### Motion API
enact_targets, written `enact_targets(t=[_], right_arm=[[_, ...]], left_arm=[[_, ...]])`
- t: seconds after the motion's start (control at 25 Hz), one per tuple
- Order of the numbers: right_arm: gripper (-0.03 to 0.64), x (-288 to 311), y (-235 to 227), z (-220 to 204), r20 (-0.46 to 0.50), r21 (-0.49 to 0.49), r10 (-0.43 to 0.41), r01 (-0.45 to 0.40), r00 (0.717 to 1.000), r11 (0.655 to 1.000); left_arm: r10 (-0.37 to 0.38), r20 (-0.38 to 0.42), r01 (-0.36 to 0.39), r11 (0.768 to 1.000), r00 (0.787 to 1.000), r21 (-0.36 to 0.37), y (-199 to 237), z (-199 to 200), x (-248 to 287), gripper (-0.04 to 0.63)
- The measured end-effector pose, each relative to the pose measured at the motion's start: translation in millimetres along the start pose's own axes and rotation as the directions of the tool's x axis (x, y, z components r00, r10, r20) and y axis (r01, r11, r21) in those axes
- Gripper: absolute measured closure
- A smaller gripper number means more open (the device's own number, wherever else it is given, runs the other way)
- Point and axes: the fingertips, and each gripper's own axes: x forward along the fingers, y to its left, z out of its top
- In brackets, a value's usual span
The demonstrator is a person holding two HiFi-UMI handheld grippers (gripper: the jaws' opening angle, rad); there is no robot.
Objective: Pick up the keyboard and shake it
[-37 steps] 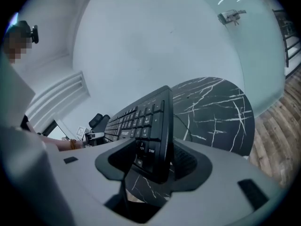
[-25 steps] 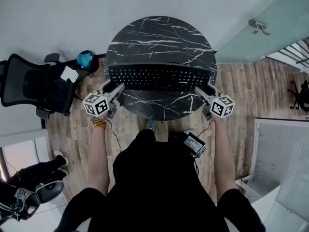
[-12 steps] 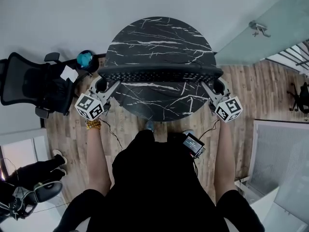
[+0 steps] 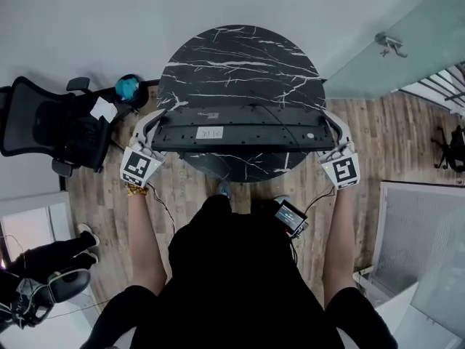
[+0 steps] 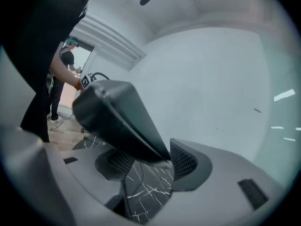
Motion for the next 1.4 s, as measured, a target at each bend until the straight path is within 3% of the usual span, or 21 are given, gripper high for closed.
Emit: enact_targets(t=[0.32, 0.52, 0.6, 0.68, 0.84, 1.12, 1.2, 1.32, 1.4], right_arm=[[0.402, 3, 6, -11, -0.089, -0.087, -0.026, 0.018, 0.996, 0.996], [0.405, 4, 10, -16, -0.094, -0.060, -0.017, 0.011, 0.995, 0.998], [0.402, 3, 11, -16, -0.067, 0.008, 0.005, -0.005, 0.998, 1.000], [0.399, 3, 12, -18, -0.033, 0.106, 0.050, -0.046, 0.998, 0.993], [0.402, 1, 15, -22, 0.015, 0.297, 0.128, -0.126, 0.992, 0.946], [0.414, 3, 31, -42, -0.011, 0.430, 0.240, -0.212, 0.971, 0.877], [0.416, 2, 34, -47, 0.004, 0.487, 0.267, -0.235, 0.964, 0.841], [0.419, 2, 33, -45, 0.080, 0.596, 0.288, -0.277, 0.954, 0.754], [0.420, 2, 32, -44, 0.110, 0.626, 0.280, -0.285, 0.954, 0.726]], left_arm=[[0.020, -0.022, -0.019, 0.998, 1.000, 0.063, -2, -6, 3, 0.359], [0.018, -0.025, -0.017, 0.998, 1.000, 0.059, -2, -8, 3, 0.359], [0.015, -0.003, -0.015, 1.000, 1.000, 0.016, -1, -9, 2, 0.359], [0.015, 0.038, -0.012, 0.997, 0.999, -0.074, 2, -8, -1, 0.360], [-0.010, 0.067, 0.025, 0.974, 0.998, -0.225, 5, -11, -4, 0.359], [-0.072, 0.010, 0.072, 0.955, 0.997, -0.289, 0, -25, -3, 0.360], [-0.094, 0.015, 0.094, 0.939, 0.995, -0.332, -2, -29, -3, 0.360], [-0.130, 0.048, 0.138, 0.897, 0.990, -0.421, -4, -34, -4, 0.360], [-0.136, 0.055, 0.146, 0.883, 0.989, -0.447, -6, -36, -3, 0.360]])
